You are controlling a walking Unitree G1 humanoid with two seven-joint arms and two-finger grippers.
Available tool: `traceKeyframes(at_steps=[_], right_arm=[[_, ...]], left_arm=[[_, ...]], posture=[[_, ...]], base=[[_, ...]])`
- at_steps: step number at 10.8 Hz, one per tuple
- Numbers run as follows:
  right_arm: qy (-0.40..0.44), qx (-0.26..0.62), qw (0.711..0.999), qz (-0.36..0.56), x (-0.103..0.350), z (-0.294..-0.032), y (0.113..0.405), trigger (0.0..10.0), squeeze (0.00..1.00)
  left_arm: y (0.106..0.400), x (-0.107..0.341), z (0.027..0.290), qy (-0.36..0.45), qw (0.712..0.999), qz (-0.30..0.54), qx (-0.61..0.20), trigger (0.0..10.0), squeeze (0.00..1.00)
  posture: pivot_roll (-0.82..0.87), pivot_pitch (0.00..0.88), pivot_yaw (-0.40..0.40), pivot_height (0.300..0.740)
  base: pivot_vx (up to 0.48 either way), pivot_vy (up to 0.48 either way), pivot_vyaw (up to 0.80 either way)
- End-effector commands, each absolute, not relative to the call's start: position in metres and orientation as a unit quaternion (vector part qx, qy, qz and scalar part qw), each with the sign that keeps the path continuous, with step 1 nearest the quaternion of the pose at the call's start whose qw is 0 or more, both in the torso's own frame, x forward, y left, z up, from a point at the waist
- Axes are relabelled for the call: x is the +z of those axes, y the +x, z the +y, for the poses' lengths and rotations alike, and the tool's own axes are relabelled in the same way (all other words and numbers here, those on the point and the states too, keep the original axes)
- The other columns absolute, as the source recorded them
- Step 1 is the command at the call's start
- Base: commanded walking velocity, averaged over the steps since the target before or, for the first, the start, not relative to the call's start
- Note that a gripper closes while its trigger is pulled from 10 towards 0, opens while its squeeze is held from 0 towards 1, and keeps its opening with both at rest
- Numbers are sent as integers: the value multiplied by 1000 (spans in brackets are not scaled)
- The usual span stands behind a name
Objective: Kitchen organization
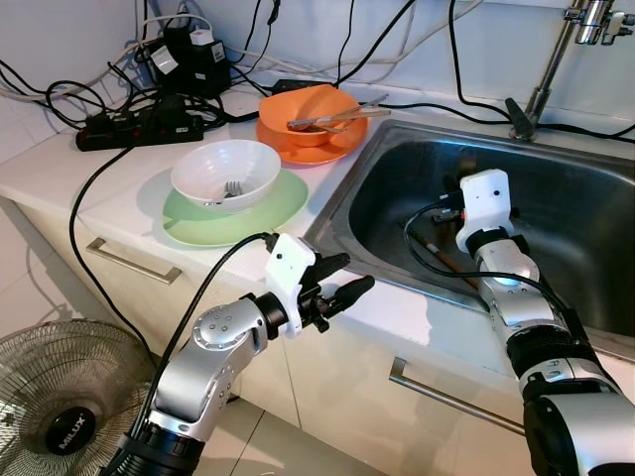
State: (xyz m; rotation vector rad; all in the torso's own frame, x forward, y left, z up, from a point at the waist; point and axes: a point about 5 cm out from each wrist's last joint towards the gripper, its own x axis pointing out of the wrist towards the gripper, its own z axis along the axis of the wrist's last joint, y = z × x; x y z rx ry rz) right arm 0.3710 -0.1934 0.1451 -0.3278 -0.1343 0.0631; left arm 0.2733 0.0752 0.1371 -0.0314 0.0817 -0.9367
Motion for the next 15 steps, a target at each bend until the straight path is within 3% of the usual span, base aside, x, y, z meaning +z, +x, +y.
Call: traceKeyframes(at_steps=[1, 2, 3, 4, 11, 15], right_arm=[[-163, 37, 983, -73, 147, -188, 373, 10000, 561], [-163, 37, 983, -73, 147, -188, 373, 10000, 498], [-165, 37, 983, -73, 146, -188, 373, 10000, 157], [-166, 38, 983, -73, 146, -187, 373, 10000, 0], [-163, 59, 968, -182, 195, -177, 364, 10000, 0], [-184, 68, 970, -146, 180, -189, 333, 10000, 0]], left_arm=[[272, 134, 76, -10, 890, 48, -453, 10000, 0], [272, 133, 76, -10, 890, 48, -454, 10000, 0], [272, 133, 75, -9, 889, 48, -455, 10000, 0], [272, 133, 75, -9, 890, 47, -454, 10000, 0], [278, 137, 69, -7, 902, 20, -432, 10000, 0], [280, 133, 69, -7, 910, 12, -415, 10000, 0]], posture=[[66, 0, 96, 740], [63, 0, 95, 740], [63, 0, 96, 740], [64, 0, 95, 740], [40, 0, 88, 740], [12, 0, 77, 740]], base=[[0, 0, 0], [0, 0, 0], [0, 0, 0], [0, 0, 0], [0, 0, 0], [0, 0, 0]])
